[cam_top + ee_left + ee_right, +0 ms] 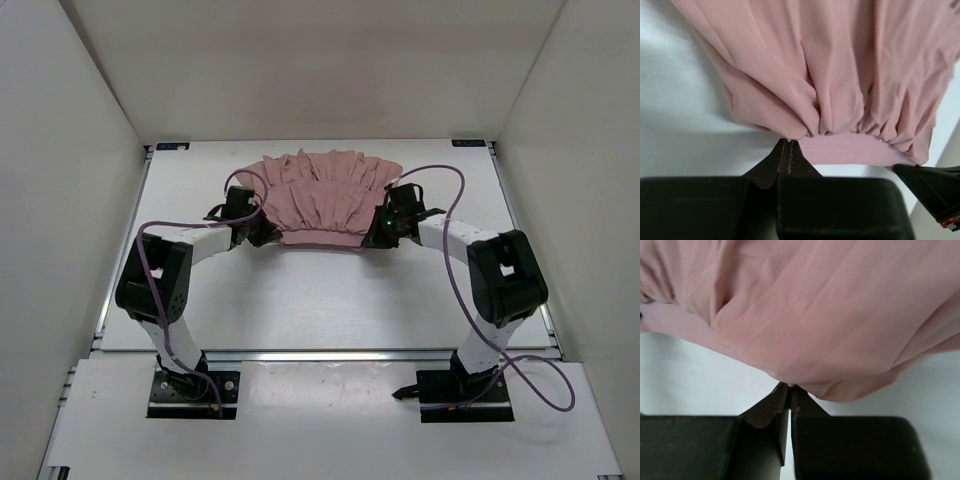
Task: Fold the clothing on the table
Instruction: Flatten the skirt out
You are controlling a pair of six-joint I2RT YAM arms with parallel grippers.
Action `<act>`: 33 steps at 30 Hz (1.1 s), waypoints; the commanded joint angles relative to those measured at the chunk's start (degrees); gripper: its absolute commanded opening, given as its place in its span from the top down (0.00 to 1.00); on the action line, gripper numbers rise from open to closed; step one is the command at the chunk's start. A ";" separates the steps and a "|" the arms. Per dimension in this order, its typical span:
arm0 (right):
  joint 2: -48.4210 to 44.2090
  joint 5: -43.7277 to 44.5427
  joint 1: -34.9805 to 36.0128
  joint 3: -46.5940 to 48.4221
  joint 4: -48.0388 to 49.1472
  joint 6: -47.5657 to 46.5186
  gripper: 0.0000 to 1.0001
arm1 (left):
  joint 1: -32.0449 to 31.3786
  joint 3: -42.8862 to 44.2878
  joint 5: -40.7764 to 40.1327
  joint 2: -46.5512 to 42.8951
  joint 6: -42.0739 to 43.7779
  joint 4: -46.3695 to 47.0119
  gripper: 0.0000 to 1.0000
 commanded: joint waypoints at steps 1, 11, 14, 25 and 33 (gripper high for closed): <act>-7.88 -0.03 -1.42 -2.00 -2.81 -1.88 1.00 | 0.30 -0.34 1.66 -8.97 1.35 -5.11 1.00; -31.96 -1.70 5.17 -23.18 -12.83 -0.48 1.00 | -5.59 -23.55 1.93 -38.75 -1.37 -18.12 1.00; -38.20 -4.68 7.01 -29.07 -14.15 1.45 1.00 | -10.94 -29.25 0.61 -44.56 -4.88 -20.77 1.00; -37.98 -18.39 -7.65 -12.42 -21.37 -7.41 1.00 | -1.03 -12.44 13.86 -39.51 -4.90 -19.90 1.00; -9.25 -21.13 -11.36 9.19 -10.64 -11.46 1.00 | 6.44 -0.11 18.53 -12.11 -9.37 -5.68 1.00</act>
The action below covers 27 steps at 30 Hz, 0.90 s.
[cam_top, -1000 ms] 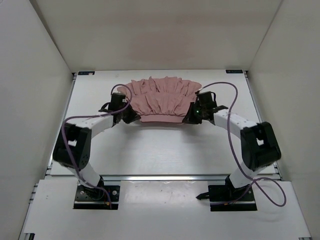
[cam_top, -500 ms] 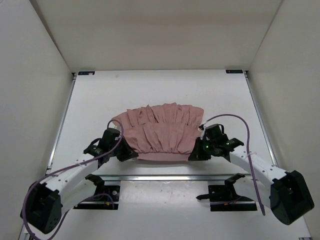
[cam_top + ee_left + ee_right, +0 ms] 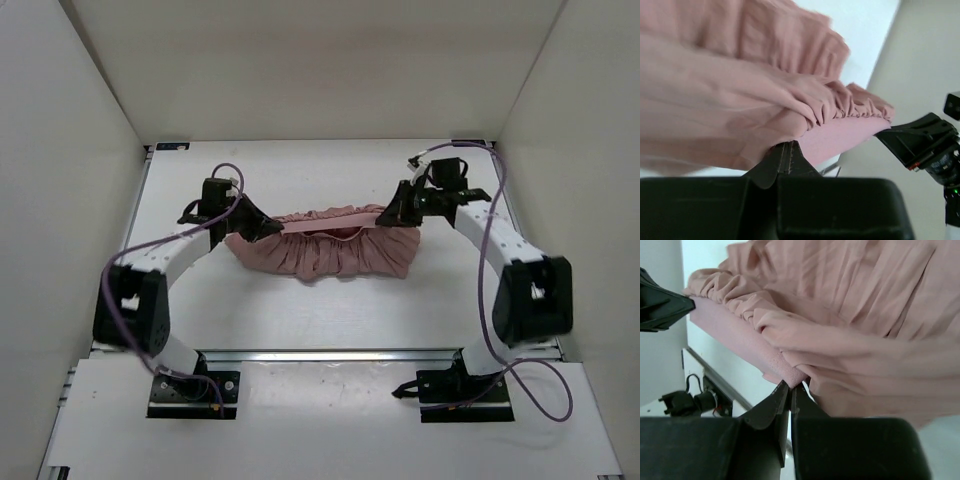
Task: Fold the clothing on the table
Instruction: Flatten the skirt out
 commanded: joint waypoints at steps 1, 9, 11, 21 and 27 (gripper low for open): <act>10.82 -0.55 -0.38 9.61 4.28 -3.22 1.00 | 3.41 3.42 2.82 11.63 -2.44 5.33 1.00; 30.08 3.91 -0.03 30.98 -0.09 -4.63 0.61 | 7.18 19.42 8.09 30.46 -10.68 16.48 0.56; 30.09 4.97 -0.90 32.23 0.07 -4.19 0.52 | 8.15 20.40 10.12 31.88 -15.16 24.20 0.43; 23.34 9.64 -4.34 19.94 0.14 -10.60 0.35 | 9.57 12.50 15.91 25.39 -15.39 30.05 0.35; 16.21 9.90 -1.61 11.92 6.40 -17.89 0.58 | 7.37 18.63 15.05 25.73 5.59 14.50 0.31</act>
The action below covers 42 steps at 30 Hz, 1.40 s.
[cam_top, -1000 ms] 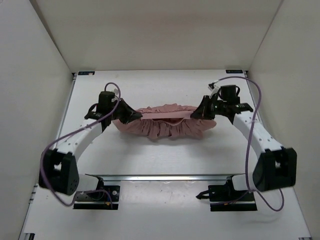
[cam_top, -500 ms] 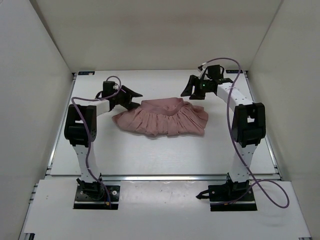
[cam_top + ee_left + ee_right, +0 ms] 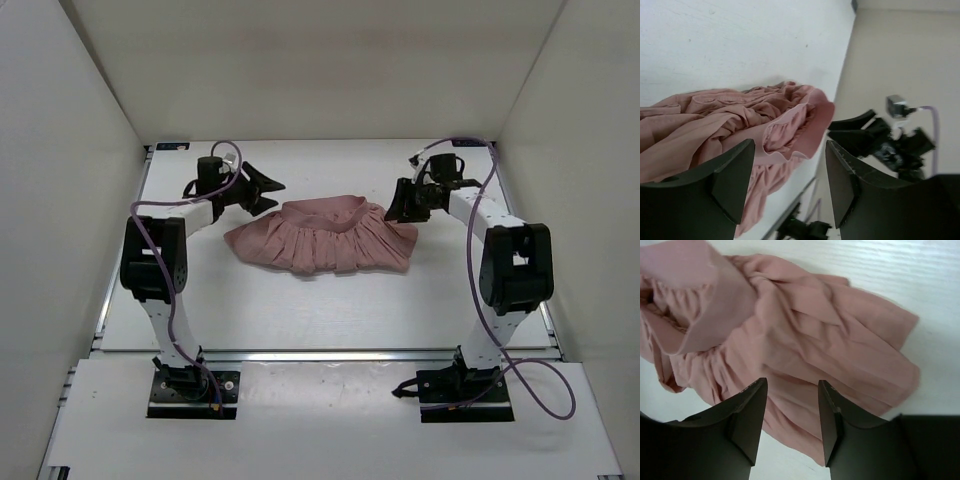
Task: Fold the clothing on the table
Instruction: Flatten the skirt out
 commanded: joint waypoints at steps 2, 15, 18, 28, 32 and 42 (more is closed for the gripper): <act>-3.66 -1.79 2.70 0.69 7.04 -7.34 0.59 | -1.75 4.02 -2.14 -3.86 21.11 -8.78 0.28; 5.91 -12.70 2.08 7.63 10.37 -14.65 0.50 | -5.87 6.57 -6.46 -5.09 43.48 -11.52 0.12; 8.99 -13.40 2.87 10.09 10.38 -16.23 0.49 | -6.67 7.71 -7.95 -3.96 46.29 -13.08 0.14; 14.62 -18.24 4.72 13.62 12.74 -17.46 0.53 | -4.39 -2.56 -2.42 -7.11 45.16 0.43 0.18; 13.14 -20.43 4.98 11.33 16.17 -17.29 0.56 | -4.30 -3.27 0.12 -6.86 48.23 0.88 0.18; 13.66 -23.24 5.77 10.10 16.17 -18.60 0.62 | -7.55 -2.31 1.80 -4.57 54.72 1.34 0.11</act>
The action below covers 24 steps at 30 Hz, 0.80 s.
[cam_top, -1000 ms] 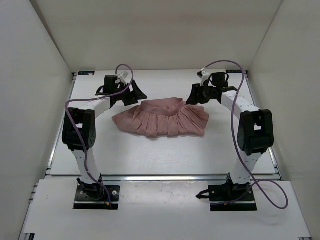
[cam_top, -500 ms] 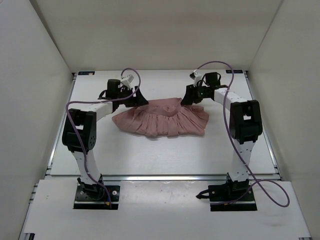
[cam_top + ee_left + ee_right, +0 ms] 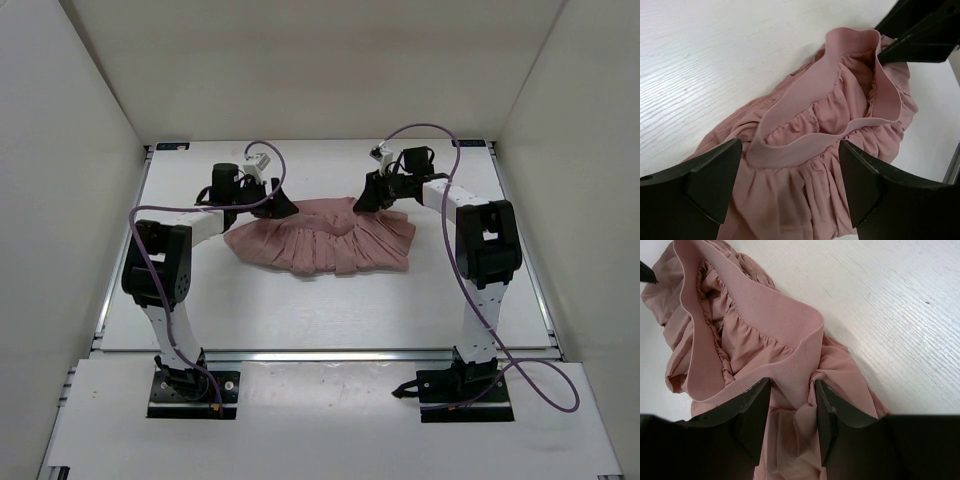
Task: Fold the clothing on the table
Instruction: Flatten the skirt out
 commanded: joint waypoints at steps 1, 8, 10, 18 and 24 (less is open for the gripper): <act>-1.34 -2.81 0.55 -0.92 3.35 -2.02 0.61 | -2.69 3.24 2.02 -0.85 6.93 -0.68 0.11; -0.63 -5.09 -0.06 -0.75 2.65 -2.37 0.99 | -3.93 4.22 1.23 1.08 8.17 -2.97 0.89; -0.64 -5.53 -0.41 -0.83 3.35 -1.50 1.00 | -4.28 3.79 -1.31 0.56 8.96 -3.86 1.00; -8.80 -8.88 -4.89 -9.43 13.70 7.45 1.00 | -1.30 3.16 -2.82 -1.72 7.39 -4.12 1.00; -18.64 -12.22 -8.14 -15.24 18.81 12.47 1.00 | 0.55 6.40 -0.18 -5.76 2.47 -5.61 1.00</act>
